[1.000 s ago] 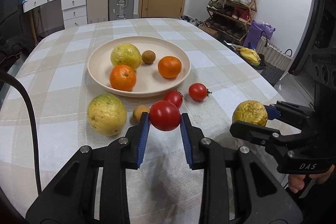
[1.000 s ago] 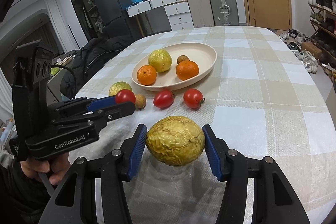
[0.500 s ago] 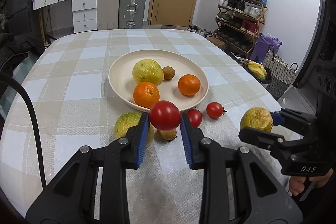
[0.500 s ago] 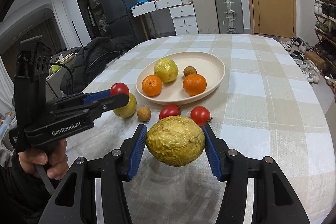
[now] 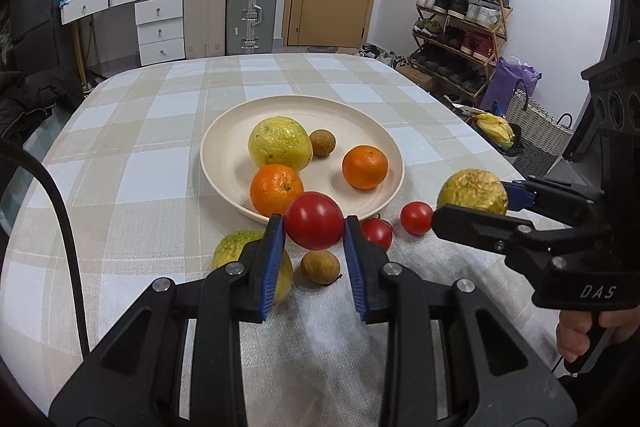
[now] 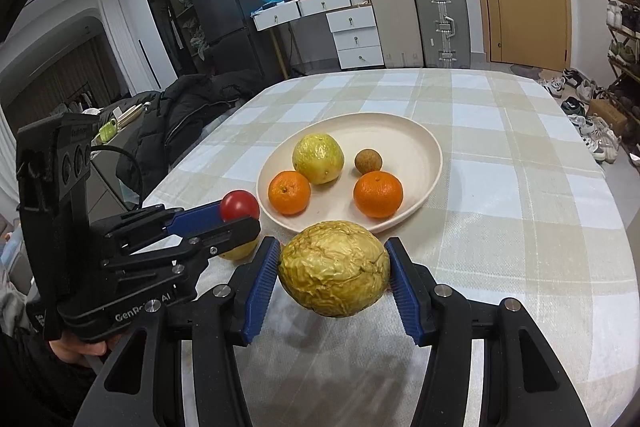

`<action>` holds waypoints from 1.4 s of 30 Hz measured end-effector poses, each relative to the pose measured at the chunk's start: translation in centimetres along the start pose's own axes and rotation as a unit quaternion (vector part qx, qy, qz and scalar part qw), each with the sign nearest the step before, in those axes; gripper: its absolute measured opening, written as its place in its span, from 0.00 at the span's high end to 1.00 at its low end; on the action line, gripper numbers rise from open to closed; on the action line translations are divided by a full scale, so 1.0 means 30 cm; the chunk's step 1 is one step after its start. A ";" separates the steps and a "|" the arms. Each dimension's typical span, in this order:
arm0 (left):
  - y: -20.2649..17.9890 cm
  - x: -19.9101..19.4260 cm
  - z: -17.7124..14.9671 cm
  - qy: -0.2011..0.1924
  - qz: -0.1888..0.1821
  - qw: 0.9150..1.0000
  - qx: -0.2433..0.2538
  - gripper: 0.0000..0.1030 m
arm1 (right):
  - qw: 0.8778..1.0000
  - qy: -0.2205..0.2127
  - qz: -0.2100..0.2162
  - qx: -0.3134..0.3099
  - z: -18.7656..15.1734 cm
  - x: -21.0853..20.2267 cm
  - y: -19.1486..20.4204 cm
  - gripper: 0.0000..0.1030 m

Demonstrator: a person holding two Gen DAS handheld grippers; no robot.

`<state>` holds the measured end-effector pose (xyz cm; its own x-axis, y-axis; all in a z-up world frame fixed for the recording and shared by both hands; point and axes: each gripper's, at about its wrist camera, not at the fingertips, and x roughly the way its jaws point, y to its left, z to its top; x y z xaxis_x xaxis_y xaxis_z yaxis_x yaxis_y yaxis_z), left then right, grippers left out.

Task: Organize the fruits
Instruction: 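Carry the golden fruit and the red tomato over the cream plate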

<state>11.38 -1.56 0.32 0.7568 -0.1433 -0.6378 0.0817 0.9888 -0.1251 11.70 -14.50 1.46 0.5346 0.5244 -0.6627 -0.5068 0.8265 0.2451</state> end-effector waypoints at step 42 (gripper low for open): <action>0.020 0.126 0.053 0.011 0.011 1.000 0.000 0.74 | 0.999 0.027 -0.008 0.031 0.140 0.228 -0.101 0.47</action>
<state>15.32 -1.45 -0.95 0.7443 -0.1224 -0.6565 0.0652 0.9917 -0.1109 19.73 -12.55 -0.86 0.5046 0.5001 -0.7037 -0.4543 0.8470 0.2761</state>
